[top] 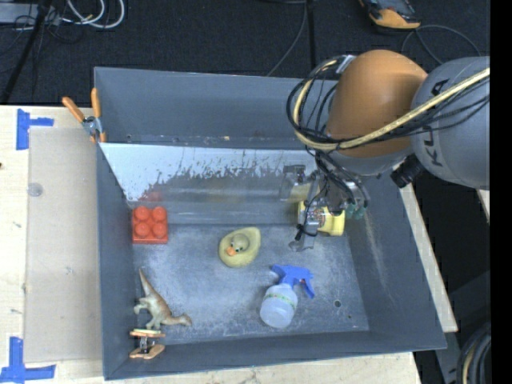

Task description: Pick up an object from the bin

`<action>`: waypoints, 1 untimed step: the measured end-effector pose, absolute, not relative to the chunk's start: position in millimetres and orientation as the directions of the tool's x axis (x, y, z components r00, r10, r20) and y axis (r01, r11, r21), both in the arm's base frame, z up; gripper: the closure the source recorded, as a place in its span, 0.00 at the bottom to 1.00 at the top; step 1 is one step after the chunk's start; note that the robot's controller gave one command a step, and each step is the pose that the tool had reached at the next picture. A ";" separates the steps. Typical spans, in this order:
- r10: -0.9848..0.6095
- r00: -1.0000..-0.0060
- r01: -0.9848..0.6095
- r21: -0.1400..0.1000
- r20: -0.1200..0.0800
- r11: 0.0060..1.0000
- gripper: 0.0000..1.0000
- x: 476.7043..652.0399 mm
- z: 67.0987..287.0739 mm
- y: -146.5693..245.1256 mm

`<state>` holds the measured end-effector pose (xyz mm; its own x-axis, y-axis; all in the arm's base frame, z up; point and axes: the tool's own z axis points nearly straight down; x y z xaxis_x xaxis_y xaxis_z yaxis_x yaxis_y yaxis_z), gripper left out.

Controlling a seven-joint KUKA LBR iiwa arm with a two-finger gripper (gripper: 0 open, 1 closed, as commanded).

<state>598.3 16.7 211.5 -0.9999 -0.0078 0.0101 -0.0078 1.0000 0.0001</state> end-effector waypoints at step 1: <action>-0.008 -1.000 -0.008 0.000 0.001 1.000 0.00 599.7 216.5 16.8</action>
Offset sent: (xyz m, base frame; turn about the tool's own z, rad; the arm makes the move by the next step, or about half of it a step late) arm -0.0826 -0.0349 -0.1415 -0.4485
